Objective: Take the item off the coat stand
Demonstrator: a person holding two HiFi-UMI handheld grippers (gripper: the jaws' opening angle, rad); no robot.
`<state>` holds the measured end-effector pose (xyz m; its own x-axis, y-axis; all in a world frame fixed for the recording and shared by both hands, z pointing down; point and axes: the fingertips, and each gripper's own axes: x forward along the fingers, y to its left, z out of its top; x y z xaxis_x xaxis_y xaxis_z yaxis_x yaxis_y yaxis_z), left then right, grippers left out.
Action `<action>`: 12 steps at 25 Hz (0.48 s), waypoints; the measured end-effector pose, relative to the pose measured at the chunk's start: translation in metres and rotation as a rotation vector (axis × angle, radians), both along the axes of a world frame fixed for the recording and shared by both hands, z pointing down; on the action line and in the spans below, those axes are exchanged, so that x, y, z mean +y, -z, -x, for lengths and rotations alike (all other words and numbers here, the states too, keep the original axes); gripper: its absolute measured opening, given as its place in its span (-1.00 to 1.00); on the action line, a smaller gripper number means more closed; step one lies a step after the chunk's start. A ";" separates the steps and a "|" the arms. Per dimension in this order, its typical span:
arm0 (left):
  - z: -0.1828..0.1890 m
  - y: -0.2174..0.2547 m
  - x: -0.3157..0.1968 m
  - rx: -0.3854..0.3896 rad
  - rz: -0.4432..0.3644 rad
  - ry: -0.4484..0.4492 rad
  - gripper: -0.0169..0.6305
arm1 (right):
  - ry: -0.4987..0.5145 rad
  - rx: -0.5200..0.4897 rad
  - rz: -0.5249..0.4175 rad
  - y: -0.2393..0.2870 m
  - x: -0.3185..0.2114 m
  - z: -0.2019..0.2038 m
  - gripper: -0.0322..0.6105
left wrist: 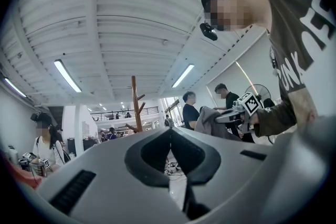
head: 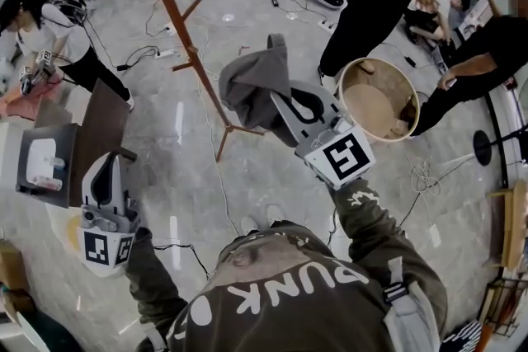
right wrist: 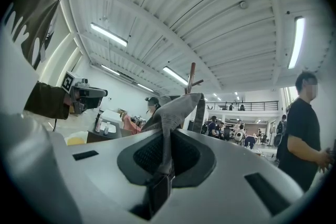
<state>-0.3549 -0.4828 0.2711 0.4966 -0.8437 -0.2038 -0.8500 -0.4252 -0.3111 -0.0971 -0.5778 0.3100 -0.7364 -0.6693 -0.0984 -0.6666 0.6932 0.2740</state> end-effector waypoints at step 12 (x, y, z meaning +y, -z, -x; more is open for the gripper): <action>0.004 0.004 0.001 -0.004 -0.009 -0.013 -0.93 | -0.003 -0.016 0.007 0.002 0.001 0.002 -0.83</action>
